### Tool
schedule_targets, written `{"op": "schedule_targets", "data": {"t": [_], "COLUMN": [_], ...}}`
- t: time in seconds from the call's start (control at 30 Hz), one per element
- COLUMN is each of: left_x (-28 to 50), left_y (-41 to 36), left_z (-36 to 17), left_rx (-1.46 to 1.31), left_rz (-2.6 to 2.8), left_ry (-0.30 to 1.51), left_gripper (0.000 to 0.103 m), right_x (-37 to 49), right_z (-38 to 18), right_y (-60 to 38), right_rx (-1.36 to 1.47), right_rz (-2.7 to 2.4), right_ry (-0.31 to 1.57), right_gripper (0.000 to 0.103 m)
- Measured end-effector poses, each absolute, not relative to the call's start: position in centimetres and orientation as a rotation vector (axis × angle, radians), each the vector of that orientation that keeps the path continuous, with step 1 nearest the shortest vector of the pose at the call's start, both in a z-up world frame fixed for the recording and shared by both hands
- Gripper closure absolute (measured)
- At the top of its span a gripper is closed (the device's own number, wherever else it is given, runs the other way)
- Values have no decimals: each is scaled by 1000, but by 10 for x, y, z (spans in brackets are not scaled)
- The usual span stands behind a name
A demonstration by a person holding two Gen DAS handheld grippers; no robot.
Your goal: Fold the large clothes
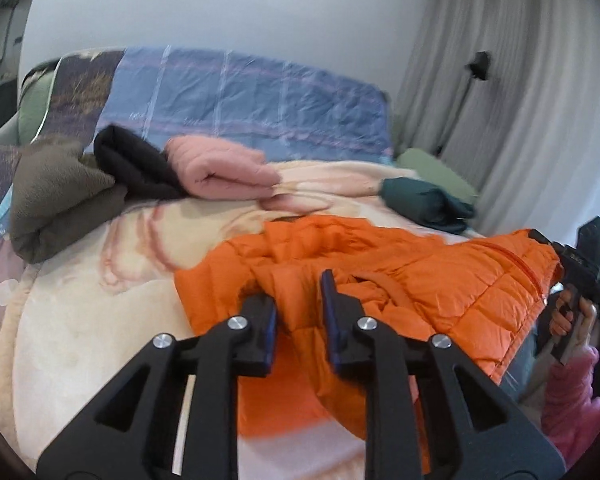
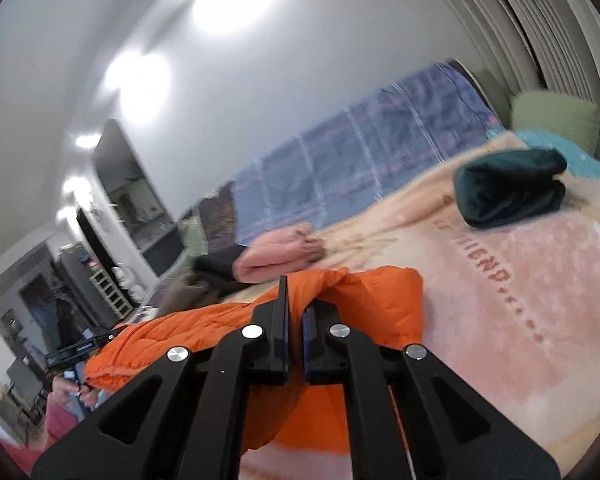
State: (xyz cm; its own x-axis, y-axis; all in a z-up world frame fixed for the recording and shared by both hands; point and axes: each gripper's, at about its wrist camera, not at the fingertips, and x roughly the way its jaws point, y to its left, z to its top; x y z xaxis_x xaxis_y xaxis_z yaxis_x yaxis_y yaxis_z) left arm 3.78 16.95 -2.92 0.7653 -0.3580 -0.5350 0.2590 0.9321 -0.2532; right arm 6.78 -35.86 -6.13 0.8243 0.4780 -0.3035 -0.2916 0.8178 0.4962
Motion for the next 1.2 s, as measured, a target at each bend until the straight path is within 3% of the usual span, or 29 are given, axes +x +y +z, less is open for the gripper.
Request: {"op": "schedule_targets", "data": {"t": [0.1, 0.17, 0.23, 0.27, 0.3, 0.33, 0.4, 0.63, 0.83, 1.0, 1.07, 1.17, 1.2], "left_x": [91, 110, 121, 120, 116, 112, 102, 27, -36, 19, 44, 77, 91], "left_y": [166, 165, 170, 172, 177, 181, 195, 184, 132, 96, 92, 100, 107], "left_z": [-57, -72, -81, -80, -73, -68, -52, -21, -44, -90, -93, -71, -61], "left_rx": [-147, -138, -126, -114, -90, -83, -81, -14, 149, 199, 189, 143, 114], "left_rz": [-260, -218, -160, -137, -108, -102, -69, -173, -493, -533, -496, -442, -401], "left_ry": [681, 711, 717, 702, 657, 632, 575, 456, 536, 749, 776, 701, 669], "left_gripper": [70, 65, 50, 35, 31, 31, 29, 28, 28, 64, 71, 70, 65], "right_x": [119, 141, 139, 133, 127, 118, 102, 50, 27, 71, 83, 102, 112], "right_z": [-86, -104, -104, -101, -94, -86, -74, -73, -105, -128, -118, -88, -81], "right_y": [-347, -344, -345, -346, -346, -347, -346, -327, -305, -275, -268, -267, -267], "right_rx": [441, 443, 457, 447, 424, 383, 306, 53, -140, -230, -241, -199, -195], "right_rz": [328, 218, 222, 229, 223, 211, 224, 328, 471, 454, 419, 371, 348], "right_ry": [531, 619, 600, 569, 537, 494, 437, 420, 515, 593, 534, 392, 366], "right_gripper": [91, 77, 68, 60, 55, 48, 47, 46, 46, 48, 48, 48, 48]}}
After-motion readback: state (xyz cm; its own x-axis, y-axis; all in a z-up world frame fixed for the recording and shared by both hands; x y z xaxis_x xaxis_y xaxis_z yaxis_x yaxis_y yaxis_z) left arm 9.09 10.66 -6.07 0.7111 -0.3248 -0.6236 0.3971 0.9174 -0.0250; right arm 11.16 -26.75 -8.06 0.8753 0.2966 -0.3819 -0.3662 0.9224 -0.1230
